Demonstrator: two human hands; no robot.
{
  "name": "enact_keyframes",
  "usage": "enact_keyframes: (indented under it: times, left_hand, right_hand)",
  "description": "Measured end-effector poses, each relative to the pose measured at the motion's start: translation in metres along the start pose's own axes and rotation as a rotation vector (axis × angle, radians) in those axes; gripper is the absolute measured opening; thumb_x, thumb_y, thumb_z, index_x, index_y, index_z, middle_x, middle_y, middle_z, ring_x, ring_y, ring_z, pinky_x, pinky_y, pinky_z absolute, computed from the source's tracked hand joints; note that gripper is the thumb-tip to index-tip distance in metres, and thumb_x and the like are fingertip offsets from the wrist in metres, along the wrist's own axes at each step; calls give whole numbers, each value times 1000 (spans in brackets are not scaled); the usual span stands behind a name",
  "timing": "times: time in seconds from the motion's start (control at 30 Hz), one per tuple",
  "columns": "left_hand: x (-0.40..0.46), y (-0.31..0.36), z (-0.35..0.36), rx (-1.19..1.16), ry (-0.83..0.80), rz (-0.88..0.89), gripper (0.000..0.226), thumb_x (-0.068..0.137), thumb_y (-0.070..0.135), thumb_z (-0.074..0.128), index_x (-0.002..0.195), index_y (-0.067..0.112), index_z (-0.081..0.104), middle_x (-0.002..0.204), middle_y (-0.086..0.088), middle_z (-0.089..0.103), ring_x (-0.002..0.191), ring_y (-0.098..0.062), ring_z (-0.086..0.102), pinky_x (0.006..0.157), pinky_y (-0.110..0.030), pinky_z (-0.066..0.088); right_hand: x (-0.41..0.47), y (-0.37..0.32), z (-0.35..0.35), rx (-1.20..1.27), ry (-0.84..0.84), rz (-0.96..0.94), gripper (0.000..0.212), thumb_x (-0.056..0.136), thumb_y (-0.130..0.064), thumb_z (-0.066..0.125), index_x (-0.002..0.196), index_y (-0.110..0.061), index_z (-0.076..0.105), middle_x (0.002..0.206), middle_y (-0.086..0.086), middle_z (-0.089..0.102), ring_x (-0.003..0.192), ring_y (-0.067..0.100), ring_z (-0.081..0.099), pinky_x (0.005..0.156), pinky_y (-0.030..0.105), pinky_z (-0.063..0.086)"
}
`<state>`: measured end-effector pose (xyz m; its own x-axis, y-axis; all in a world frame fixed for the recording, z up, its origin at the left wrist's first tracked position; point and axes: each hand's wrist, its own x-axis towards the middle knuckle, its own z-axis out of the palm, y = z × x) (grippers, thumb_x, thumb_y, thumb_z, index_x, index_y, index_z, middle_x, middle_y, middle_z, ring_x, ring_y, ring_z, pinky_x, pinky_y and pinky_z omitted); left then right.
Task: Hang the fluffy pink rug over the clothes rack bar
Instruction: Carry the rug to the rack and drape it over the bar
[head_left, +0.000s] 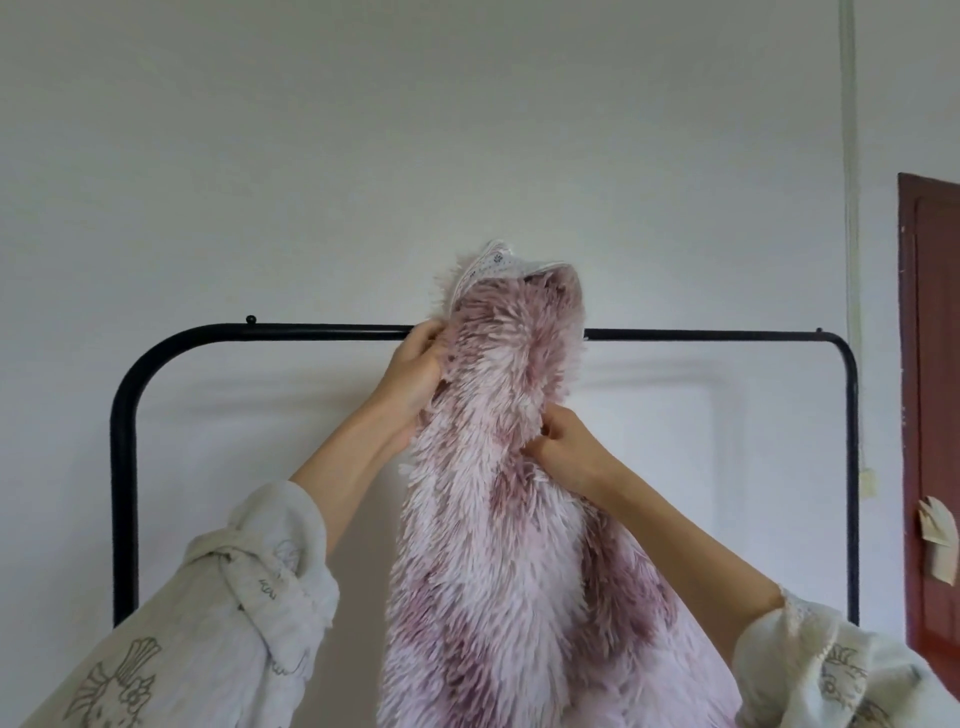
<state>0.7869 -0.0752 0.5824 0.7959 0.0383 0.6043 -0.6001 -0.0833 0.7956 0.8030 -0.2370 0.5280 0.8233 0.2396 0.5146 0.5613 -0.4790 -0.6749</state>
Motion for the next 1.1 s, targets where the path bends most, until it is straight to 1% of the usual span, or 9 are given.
enact_keyframes:
  times: [0.07,0.17,0.33,0.43,0.57,0.67,0.83,0.97,1.1]
  left_hand:
    - [1,2,-1,37,1,42,25,97,31,44,116,17,50,101,0,56,84,-11,54,63,-17,43]
    - [2,2,-6,54,0,72,12,96,22,47,105,15,50,91,-5,55,69,-18,50,53,-16,39]
    - [0,2,-14,-4,72,-7,9,95,12,46,99,16,53,81,-1,56,70,-14,52,54,-17,44]
    - [3,2,-23,-157,76,-130,4,91,15,51,87,15,50,75,-6,54,57,-20,52,52,-24,39]
    - [-3,10,-30,-258,-45,-186,20,95,31,47,96,14,58,73,-3,72,55,-12,68,53,-20,55]
    - [-9,13,-30,-297,-85,-226,34,95,44,38,100,17,58,95,-22,71,79,-30,70,67,-35,58]
    - [-2,3,-45,-525,-55,-353,38,98,36,36,100,10,65,89,-8,73,88,-22,66,70,-33,52]
    - [7,-1,-48,-215,101,-268,19,94,14,47,111,19,53,79,-5,65,74,-20,58,57,-21,51]
    - [7,-1,-52,177,250,55,23,88,10,54,103,28,52,91,0,53,86,-16,49,79,-29,42]
  right_hand:
    - [0,6,6,-41,-45,16,36,73,-10,55,102,10,51,96,37,58,88,48,59,78,49,54]
    - [0,11,14,-91,-61,2,4,79,2,54,82,4,54,82,30,60,76,41,60,66,36,57]
    - [2,16,22,-94,-56,-4,22,76,7,47,97,7,55,99,25,65,82,35,63,76,53,53]
    - [3,13,22,-85,-51,-3,30,76,9,45,105,5,53,101,18,63,85,31,61,77,46,54]
    - [4,11,24,-77,-48,-5,36,74,10,38,106,4,53,101,26,63,79,29,60,65,39,52]
    - [6,10,25,-70,-30,-28,40,73,9,36,107,2,56,105,23,65,92,34,63,75,42,55]
    - [7,11,27,-86,-15,-42,42,76,10,39,111,-3,57,109,19,65,100,37,63,82,54,53]
    - [8,18,33,-90,-29,-29,37,75,8,41,107,0,57,108,24,65,101,42,61,82,59,51]
    - [8,27,37,-89,-45,0,32,76,9,44,105,5,56,106,27,64,98,43,62,79,58,52]
